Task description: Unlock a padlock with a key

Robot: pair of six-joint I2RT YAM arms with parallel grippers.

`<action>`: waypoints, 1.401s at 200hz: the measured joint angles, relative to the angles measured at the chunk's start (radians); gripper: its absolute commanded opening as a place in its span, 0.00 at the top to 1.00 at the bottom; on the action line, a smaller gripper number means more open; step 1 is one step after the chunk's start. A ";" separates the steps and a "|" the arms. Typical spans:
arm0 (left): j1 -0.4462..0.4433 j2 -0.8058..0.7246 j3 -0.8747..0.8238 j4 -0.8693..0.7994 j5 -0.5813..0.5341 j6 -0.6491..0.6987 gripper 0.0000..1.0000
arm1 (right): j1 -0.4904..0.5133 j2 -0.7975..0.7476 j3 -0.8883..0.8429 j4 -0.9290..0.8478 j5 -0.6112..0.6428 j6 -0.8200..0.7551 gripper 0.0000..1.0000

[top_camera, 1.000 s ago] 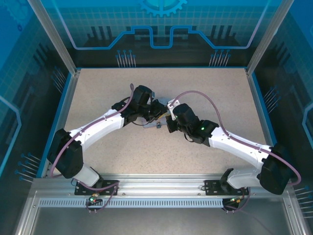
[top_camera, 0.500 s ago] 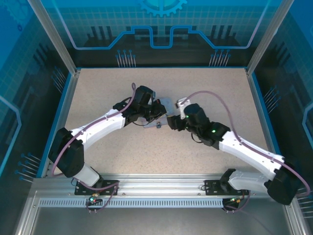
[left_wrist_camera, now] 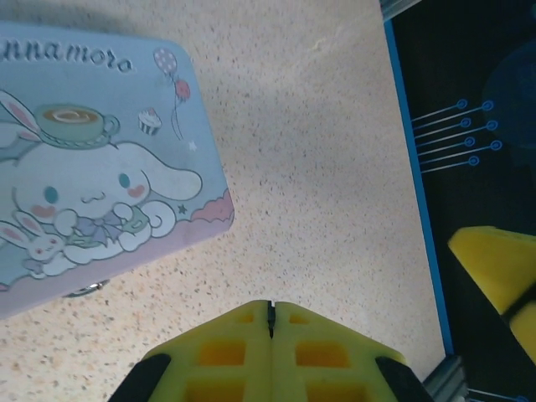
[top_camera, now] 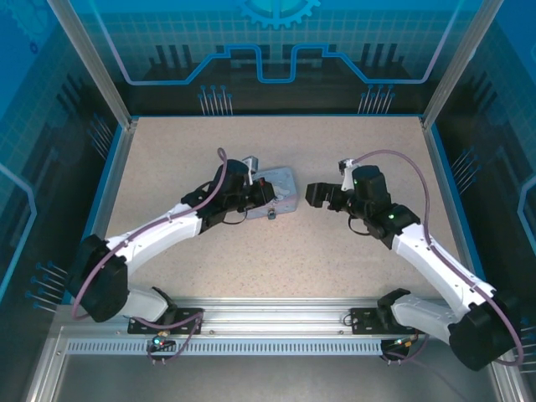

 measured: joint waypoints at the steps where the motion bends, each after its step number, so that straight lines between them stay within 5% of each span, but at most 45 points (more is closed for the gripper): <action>1: 0.000 -0.005 -0.004 0.006 -0.001 0.002 1.00 | -0.003 0.003 0.000 0.003 -0.007 0.006 0.00; 62: 0.000 -0.115 -0.144 0.257 -0.060 0.088 1.00 | -0.017 0.089 -0.028 0.257 -0.219 0.252 0.01; 159: 0.009 -0.085 -0.227 0.655 -0.043 0.035 1.00 | -0.023 0.282 -0.095 0.834 -0.384 0.546 0.49; 280: 0.019 0.040 -0.224 0.802 -0.016 -0.161 1.00 | 0.026 0.349 -0.094 1.019 -0.407 0.614 0.56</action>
